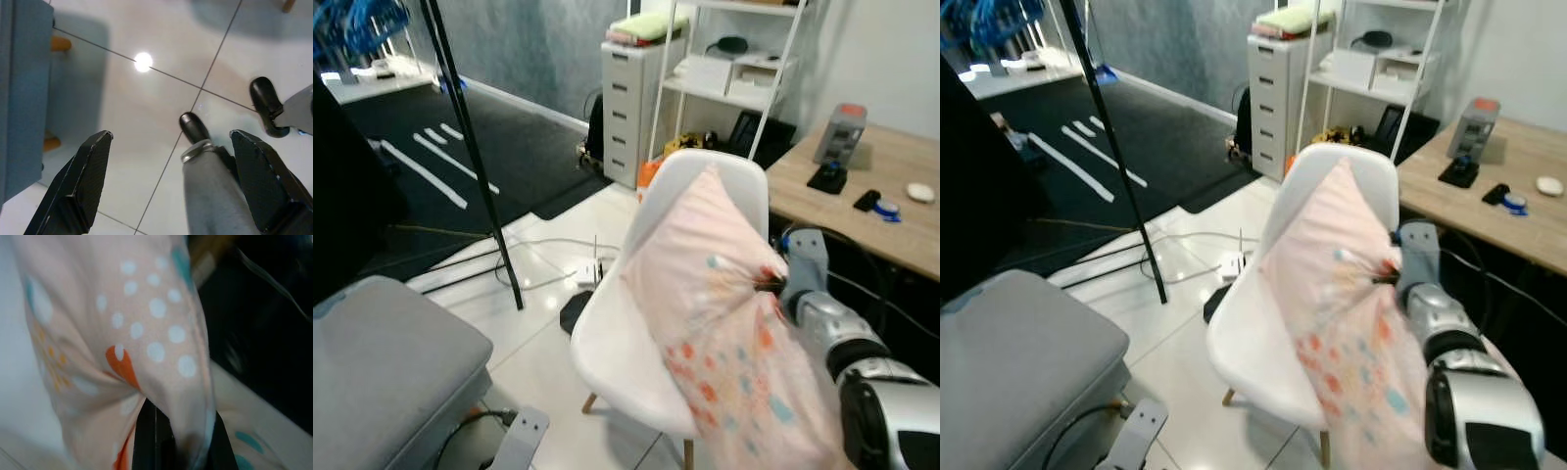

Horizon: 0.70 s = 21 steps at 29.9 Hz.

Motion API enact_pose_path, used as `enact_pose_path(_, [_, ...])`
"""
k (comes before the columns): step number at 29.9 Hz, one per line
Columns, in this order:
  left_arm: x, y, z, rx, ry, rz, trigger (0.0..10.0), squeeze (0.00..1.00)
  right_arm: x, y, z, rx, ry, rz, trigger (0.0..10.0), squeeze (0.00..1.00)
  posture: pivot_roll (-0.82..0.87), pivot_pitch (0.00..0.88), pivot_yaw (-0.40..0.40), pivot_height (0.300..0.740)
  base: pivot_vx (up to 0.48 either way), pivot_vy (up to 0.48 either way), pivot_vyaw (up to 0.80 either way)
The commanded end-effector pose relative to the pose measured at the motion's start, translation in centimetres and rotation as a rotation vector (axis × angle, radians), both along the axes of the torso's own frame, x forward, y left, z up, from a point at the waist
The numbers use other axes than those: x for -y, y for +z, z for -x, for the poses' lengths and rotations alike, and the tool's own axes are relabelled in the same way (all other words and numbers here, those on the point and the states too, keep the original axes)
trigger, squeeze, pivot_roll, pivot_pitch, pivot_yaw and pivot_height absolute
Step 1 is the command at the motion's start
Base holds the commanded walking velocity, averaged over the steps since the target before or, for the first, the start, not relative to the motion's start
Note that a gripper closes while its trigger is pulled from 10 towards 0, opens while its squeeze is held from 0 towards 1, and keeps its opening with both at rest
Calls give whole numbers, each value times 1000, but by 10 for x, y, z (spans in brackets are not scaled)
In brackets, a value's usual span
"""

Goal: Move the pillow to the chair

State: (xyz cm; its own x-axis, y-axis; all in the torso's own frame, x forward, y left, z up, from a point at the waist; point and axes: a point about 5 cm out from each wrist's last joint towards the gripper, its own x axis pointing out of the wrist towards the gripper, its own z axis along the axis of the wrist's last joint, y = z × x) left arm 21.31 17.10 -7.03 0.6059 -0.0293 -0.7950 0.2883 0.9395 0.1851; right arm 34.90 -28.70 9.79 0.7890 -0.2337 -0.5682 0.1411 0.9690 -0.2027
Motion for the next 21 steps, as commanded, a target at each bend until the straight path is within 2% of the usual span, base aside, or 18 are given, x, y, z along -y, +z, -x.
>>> enact_pose_path(1, [-4,-5,8,-28,13,-7,10000,0,0,0,0,-42,19,25,10000,0,-190,38,-50,740,0,0,0])
enact_pose_path(3, [-4,-4,8,-27,13,-6,10000,0,15,-8,13,-165,79,168,10000,0,-191,38,-51,740,0,0,0])
enact_pose_path(4, [-4,-4,8,-27,13,-6,10000,0,15,-8,13,-165,79,168,10000,0,-191,38,-51,740,0,0,0])
enact_pose_path(8, [-5,-4,8,-27,14,-6,10000,0,45,-8,30,-295,114,378,10000,0,-195,52,-45,740,0,0,0])
enact_pose_path(9, [-5,-4,8,-27,14,-6,10000,0,50,-7,32,-313,121,426,10000,0,-195,53,-44,740,0,0,0])
enact_pose_path(10, [-5,-4,8,-27,14,-6,10000,0,50,-7,32,-313,121,426,10000,0,-195,53,-44,740,0,0,0])
enact_pose_path(13, [-6,-4,9,-27,15,-7,10000,0,67,5,36,-332,102,592,10000,0,-195,57,-41,740,0,0,0])
enact_pose_path(15, [-6,-4,9,-27,15,-8,10000,0,71,8,36,-330,95,626,10000,0,-195,57,-41,740,0,0,0])
enact_pose_path(16, [-7,-4,9,-27,16,-7,10000,0,71,14,32,-278,82,630,10000,0,-196,57,-39,740,0,0,0])
enact_pose_path(18, [-7,-4,9,-25,17,-8,10000,0,66,25,22,-155,62,578,10000,0,-197,58,-36,740,0,0,0])
enact_pose_path(20, [-7,-4,9,-25,17,-8,10000,0,66,25,22,-155,62,578,10000,0,-197,58,-36,740,0,0,0])
enact_pose_path(21, [-7,-4,9,-24,18,-8,10000,0,62,29,17,-91,54,526,10000,0,-196,58,-34,740,0,0,0])
